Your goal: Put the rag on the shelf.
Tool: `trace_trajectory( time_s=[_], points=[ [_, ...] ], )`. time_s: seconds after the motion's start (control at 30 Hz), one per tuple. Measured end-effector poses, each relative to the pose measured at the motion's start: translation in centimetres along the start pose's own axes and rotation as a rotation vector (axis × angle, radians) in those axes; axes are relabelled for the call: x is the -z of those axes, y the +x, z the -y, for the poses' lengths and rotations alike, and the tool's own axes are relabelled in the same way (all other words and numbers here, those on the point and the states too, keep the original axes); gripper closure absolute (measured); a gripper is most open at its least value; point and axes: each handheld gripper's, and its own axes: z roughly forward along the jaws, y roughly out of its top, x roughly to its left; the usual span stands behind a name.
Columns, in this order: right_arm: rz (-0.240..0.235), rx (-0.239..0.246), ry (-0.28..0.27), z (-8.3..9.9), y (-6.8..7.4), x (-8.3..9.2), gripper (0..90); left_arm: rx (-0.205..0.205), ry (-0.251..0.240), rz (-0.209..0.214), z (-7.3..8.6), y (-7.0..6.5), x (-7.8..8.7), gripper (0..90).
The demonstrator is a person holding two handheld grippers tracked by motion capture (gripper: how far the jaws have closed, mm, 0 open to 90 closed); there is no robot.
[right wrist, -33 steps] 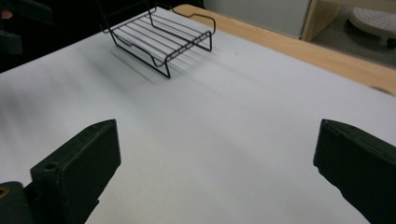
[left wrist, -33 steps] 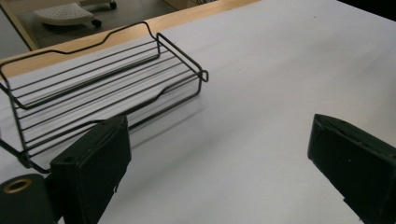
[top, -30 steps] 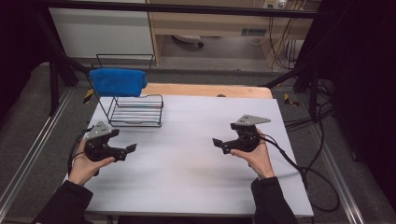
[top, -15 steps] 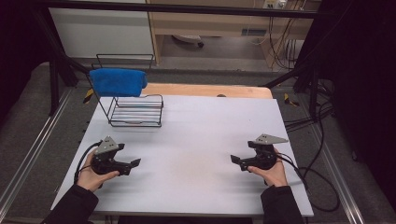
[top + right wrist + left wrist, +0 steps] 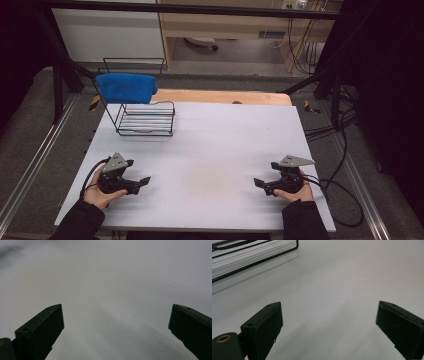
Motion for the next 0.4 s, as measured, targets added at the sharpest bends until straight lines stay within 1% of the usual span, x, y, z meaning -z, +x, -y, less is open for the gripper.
trace_trajectory(
  time_s=[0.17, 0.2, 0.27, 0.4],
  points=[
    [0.026, -0.012, 0.003, 0.44, -0.35, 0.27, 0.7, -0.001, 0.000, 0.000, 0.28, 0.02, 0.05, 7.2],
    [0.032, -0.005, -0.001, 0.44, -0.41, 0.35, 0.7, 0.000, 0.000, 0.001, 0.32, 0.04, 0.03, 7.2],
    [0.032, -0.015, -0.010, 0.44, -0.39, 0.45, 0.7, -0.002, 0.003, 0.005, 0.39, 0.04, -0.03, 7.2],
    [0.034, -0.012, -0.004, 0.45, -0.39, 0.45, 0.7, -0.003, 0.007, 0.005, 0.48, 0.04, -0.10, 7.2]
  ],
)
